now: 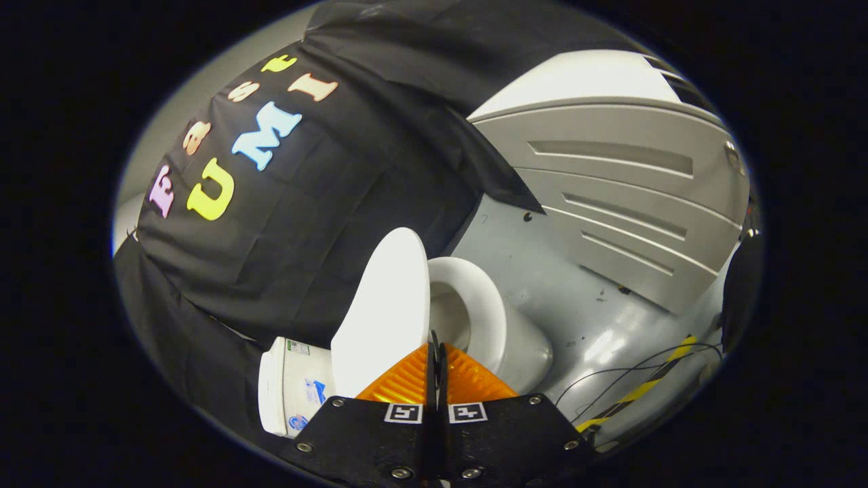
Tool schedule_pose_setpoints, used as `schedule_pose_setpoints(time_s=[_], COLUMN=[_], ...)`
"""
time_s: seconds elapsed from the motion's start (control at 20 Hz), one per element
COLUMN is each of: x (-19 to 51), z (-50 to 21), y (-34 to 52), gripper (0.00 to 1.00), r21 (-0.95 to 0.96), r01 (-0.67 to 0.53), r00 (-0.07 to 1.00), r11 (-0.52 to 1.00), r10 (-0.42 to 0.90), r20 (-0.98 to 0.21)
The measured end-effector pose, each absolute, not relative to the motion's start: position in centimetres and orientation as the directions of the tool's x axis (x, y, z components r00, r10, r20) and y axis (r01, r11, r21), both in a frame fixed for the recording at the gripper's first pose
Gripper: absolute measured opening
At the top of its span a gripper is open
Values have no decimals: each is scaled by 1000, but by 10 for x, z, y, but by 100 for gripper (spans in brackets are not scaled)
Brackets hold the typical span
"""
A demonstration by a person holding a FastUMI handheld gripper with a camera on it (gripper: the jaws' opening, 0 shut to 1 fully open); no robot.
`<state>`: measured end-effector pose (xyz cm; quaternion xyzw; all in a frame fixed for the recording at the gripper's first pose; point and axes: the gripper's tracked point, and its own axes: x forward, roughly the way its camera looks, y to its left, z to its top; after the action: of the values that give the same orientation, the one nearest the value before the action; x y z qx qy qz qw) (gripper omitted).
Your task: Open the toilet lid.
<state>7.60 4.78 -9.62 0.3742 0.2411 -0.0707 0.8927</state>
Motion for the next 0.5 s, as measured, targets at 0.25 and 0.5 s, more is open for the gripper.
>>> schedule_pose_setpoints(time_s=[0.25, 0.5], x=[77, 77], z=[-43, 15], y=[71, 106], gripper=[0, 0], r21=[539, 431], r01=[229, 111], r00=[920, 971], r11=[811, 895], r10=[2, -5], r20=[-393, -238])
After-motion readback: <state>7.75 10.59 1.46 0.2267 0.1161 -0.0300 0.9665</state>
